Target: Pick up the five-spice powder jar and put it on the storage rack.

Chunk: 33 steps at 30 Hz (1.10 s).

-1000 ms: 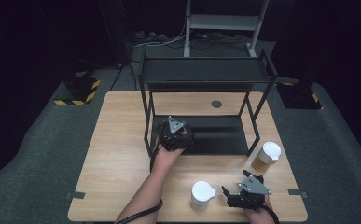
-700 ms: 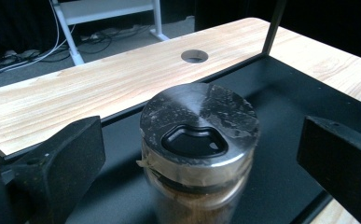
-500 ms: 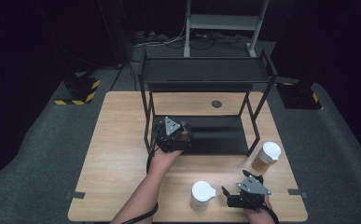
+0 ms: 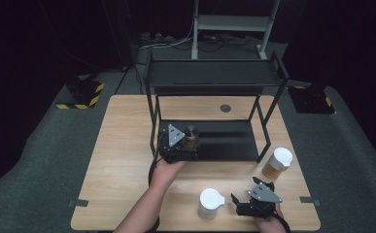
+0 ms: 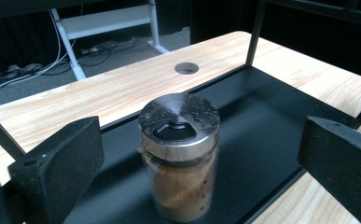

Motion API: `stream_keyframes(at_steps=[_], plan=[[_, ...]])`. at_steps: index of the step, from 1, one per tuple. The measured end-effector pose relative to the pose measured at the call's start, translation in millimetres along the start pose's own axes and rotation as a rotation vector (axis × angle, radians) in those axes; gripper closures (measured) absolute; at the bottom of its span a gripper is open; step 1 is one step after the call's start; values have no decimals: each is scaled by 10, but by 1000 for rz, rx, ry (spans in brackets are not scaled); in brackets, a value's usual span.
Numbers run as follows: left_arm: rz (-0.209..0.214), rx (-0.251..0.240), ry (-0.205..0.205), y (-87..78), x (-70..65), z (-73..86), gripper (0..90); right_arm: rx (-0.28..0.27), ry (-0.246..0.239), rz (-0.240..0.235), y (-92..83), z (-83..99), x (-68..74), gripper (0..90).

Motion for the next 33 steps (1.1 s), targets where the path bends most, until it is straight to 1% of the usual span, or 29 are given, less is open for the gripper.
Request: stream_keyframes(at_steps=[2,5,6,7,8,9,10,11,13,15,19,23,24,25,27,28,29,30,31,32,33], plan=[[0,-5,1,-22,-3,6,7,1,0,0,0,-1,-1,1],[6,-20,1,-93,1,32,4,0,0,0,0,0,0,1],[8,-28,3,-144,-4,49,4,1,-1,0,0,-1,0,1],[8,-28,3,-144,-4,49,4,1,-1,0,1,-1,1,1],[9,-35,11,-203,-10,62,4,1,-1,0,1,-2,1,1],[9,-35,11,-203,-10,62,4,1,-1,0,1,-2,1,1],[7,-41,15,-253,-13,70,4,2,-2,1,2,-2,2,1],[7,-41,15,-253,-13,70,4,2,-2,1,2,-2,3,1],[5,-47,20,-336,-14,83,4,2,-3,1,2,-2,3,1],[-2,-50,33,-392,-18,91,4,2,-3,1,2,-2,3,1],[-6,-56,33,-470,-5,113,4,2,-2,2,2,-2,3,1],[-9,-63,27,-588,31,182,4,2,-3,4,2,-2,7,2],[-9,-63,27,-588,31,182,4,2,-3,4,2,-2,7,2],[-12,-62,24,-635,46,216,4,3,-3,4,3,-3,7,1],[-11,-61,19,-660,55,235,4,3,-2,4,3,-3,7,1],[-13,-63,18,-710,70,268,4,4,-3,4,4,-4,7,1],[-18,-64,22,-745,74,291,4,4,-3,4,4,-4,7,1],[-18,-64,22,-745,74,291,4,4,-3,4,4,-4,7,1],[-22,-64,25,-797,90,330,4,4,-4,5,4,-4,9,1],[-22,-64,25,-797,90,330,4,4,-5,5,4,-4,10,1],[-27,-64,24,-847,109,369,4,4,-5,6,4,-4,11,2]])
Point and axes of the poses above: each handheld gripper's, and its own axes: y roughly forward along the jaws, z roughly out of its underside, x roughly to its left, the point moved 6 cm from there along y, roughly forward along the jaws, and after that the axes turned 9 degrees about -z, right-handed, at the moved point
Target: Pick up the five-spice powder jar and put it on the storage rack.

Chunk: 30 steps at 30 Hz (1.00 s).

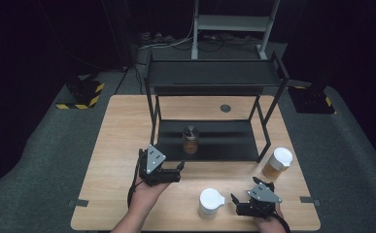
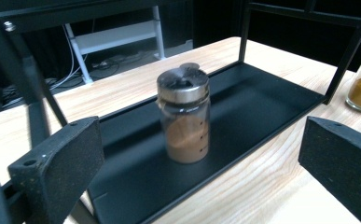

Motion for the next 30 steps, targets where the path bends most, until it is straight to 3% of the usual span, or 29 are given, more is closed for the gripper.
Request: stream_keyframes(at_steps=[13,23,30], plan=[[-27,6,17,-245,94,282,4,0,1,5,1,0,6,1],[-29,48,-11,-331,182,626,4,2,-4,10,3,-1,15,2],[-32,96,2,-361,239,801,4,6,-5,17,8,-6,22,1]])
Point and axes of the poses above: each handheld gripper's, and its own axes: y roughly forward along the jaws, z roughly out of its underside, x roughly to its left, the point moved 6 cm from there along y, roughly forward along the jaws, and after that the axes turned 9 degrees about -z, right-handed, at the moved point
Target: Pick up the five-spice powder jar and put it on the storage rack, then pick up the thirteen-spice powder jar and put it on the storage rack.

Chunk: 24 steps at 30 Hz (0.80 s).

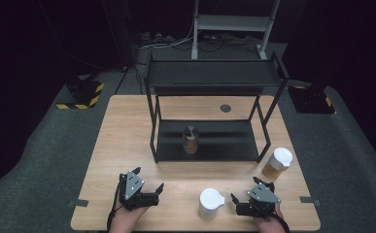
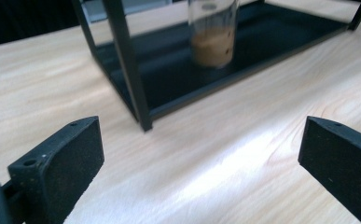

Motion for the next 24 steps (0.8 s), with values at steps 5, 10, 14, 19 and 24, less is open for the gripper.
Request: stream_keyframes(at_steps=[5,10,14,19,24], plan=[[3,53,9,22,61,126,4,7,4,0,7,-9,-3,2],[14,94,41,62,64,170,4,5,5,6,6,-7,1,1],[0,104,102,57,6,158,4,-2,12,12,0,1,5,2],[-15,113,209,52,-106,145,12,-25,36,5,-21,26,-24,1],[-11,151,231,88,-122,109,12,-43,27,1,-39,50,-19,1]])
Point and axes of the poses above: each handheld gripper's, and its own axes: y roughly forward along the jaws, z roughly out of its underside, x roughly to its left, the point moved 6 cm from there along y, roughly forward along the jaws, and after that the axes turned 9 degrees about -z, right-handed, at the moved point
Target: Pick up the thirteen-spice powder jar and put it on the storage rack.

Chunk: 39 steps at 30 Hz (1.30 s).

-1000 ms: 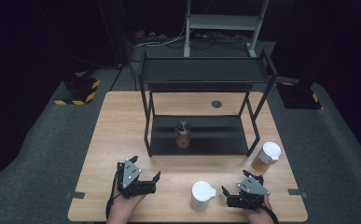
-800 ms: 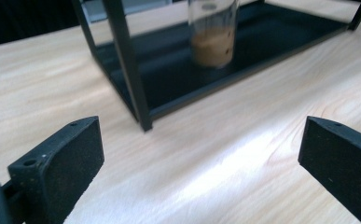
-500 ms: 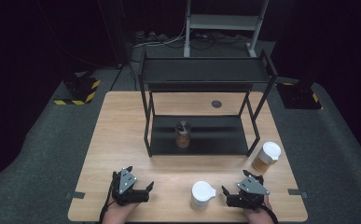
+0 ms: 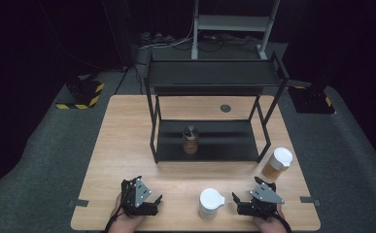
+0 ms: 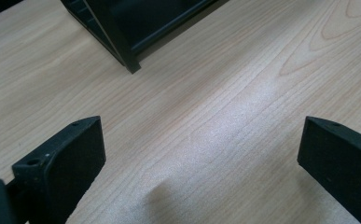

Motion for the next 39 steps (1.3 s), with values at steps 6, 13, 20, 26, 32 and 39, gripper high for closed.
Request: stream_keyframes(at_steps=[6,13,20,26,32,39], plan=[[-14,-19,0,-24,-17,25,12,6,-3,1,5,-7,5,0],[-12,-16,18,-21,-30,16,13,9,30,35,14,-15,11,0],[11,-12,53,-14,-35,3,12,1,16,41,0,-6,13,0],[19,-24,40,-19,-16,19,12,-14,12,36,-60,-35,4,0],[23,-23,48,-19,-19,17,12,-94,25,29,-163,-71,-2,1],[22,-24,48,-20,-20,18,13,-116,34,19,-254,-162,28,0]])
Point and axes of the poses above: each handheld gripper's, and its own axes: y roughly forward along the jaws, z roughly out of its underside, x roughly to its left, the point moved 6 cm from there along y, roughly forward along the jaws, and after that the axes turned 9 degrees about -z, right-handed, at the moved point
